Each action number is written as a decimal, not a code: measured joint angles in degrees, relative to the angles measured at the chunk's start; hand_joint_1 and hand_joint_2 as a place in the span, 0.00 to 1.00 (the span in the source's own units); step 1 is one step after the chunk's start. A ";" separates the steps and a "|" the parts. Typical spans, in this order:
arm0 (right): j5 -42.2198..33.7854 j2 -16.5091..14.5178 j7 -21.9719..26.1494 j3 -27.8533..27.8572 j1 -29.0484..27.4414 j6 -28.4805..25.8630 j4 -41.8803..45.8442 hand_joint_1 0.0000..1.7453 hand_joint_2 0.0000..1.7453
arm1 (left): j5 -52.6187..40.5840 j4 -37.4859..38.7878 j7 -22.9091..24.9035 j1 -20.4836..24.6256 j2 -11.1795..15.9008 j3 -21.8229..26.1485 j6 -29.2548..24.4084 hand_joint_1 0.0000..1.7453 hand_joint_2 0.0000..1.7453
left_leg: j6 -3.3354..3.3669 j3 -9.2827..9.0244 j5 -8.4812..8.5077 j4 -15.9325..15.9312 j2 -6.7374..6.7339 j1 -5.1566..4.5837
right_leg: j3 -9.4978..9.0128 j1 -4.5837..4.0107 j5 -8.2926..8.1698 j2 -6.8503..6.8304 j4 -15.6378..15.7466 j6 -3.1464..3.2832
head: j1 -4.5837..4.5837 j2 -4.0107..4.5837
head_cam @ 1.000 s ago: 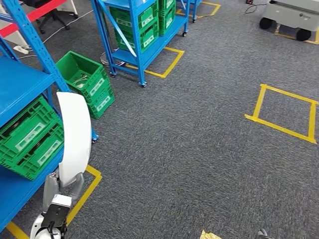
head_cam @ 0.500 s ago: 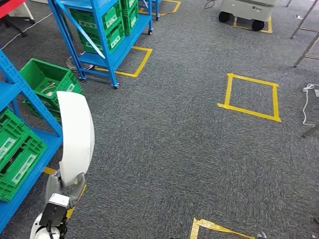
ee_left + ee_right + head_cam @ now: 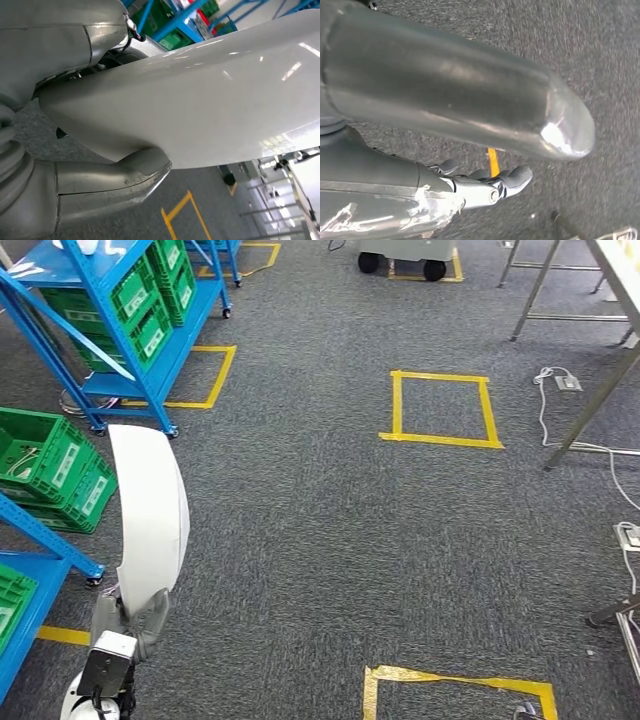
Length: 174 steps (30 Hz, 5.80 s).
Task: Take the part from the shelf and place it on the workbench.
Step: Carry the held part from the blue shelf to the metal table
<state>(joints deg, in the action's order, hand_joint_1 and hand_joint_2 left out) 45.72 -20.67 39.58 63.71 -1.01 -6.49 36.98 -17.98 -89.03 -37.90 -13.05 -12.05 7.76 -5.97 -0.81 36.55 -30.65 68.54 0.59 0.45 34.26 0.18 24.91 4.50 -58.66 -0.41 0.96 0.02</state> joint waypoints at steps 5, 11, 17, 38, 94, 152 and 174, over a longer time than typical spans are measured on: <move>0.01 -0.10 0.00 0.05 -0.03 -0.10 -0.03 0.00 0.00 | 0.31 -0.22 -0.03 0.16 -0.01 -0.06 0.60 1.00 1.00 | 0.59 -4.78 4.00 -11.30 3.54 0.04 | 0.86 0.31 -0.50 3.23 0.03 -1.44 | 0.06 0.00; -0.13 -0.10 -0.05 0.22 -0.06 -0.21 -0.12 0.00 0.00 | 0.30 -0.40 -0.04 -0.27 -0.22 -0.06 1.12 1.00 1.00 | 1.93 -5.24 4.45 -12.16 -0.80 -0.04 | 7.27 0.17 5.80 -3.45 -11.98 -2.92 | 0.46 0.00; -0.81 -0.18 -0.23 0.24 -0.14 -0.07 -0.40 0.00 0.00 | 0.29 -0.57 -0.08 -0.61 -0.22 -0.02 1.55 1.00 1.00 | 1.00 -6.13 3.53 -11.97 -4.89 -0.17 | 1.47 0.47 1.05 -7.18 -3.01 -3.40 | 0.47 0.00; -5.54 -0.30 -3.57 -0.62 -2.20 0.57 -0.23 0.00 0.00 | 0.58 -2.06 0.13 -1.17 -0.08 -2.36 1.41 1.00 1.00 | 1.34 -4.87 4.42 -11.69 2.08 0.17 | 1.56 0.61 0.42 2.37 -0.75 -2.46 | 0.04 0.00; 5.01 -0.07 -12.55 6.40 -0.17 -2.48 -6.27 0.00 0.00 | 8.20 -3.10 -0.17 -0.90 1.11 -5.29 3.37 1.00 1.00 | -0.59 -3.77 3.71 -8.14 3.00 0.62 | -0.14 0.48 -0.44 1.71 0.32 -0.97 | 0.04 0.00; 11.90 3.01 -9.39 10.11 1.84 -4.79 -13.42 0.00 0.00 | 6.57 -2.27 0.02 0.02 0.95 -5.31 3.08 1.00 1.00 | -0.88 3.12 0.78 2.57 -1.15 0.14 | -1.82 0.33 1.21 -3.37 0.47 0.14 | 0.17 0.00; 12.82 3.63 -9.23 10.80 1.87 -5.07 -14.89 0.00 0.00 | 6.29 -1.93 0.09 0.49 0.96 -5.33 2.16 1.00 1.00 | 0.02 -7.93 2.21 -11.82 -0.84 -0.13 | 0.64 -0.10 0.02 -4.49 -0.01 -1.04 | 0.43 -0.01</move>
<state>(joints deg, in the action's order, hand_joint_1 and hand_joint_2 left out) 58.54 -17.03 30.35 74.50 0.86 -11.56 22.09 -11.69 -90.97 -37.81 -12.56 -11.10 2.43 -3.80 -0.79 28.63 -28.44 56.72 -0.25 0.32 34.90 0.08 24.93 0.02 -58.67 -1.45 1.39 0.02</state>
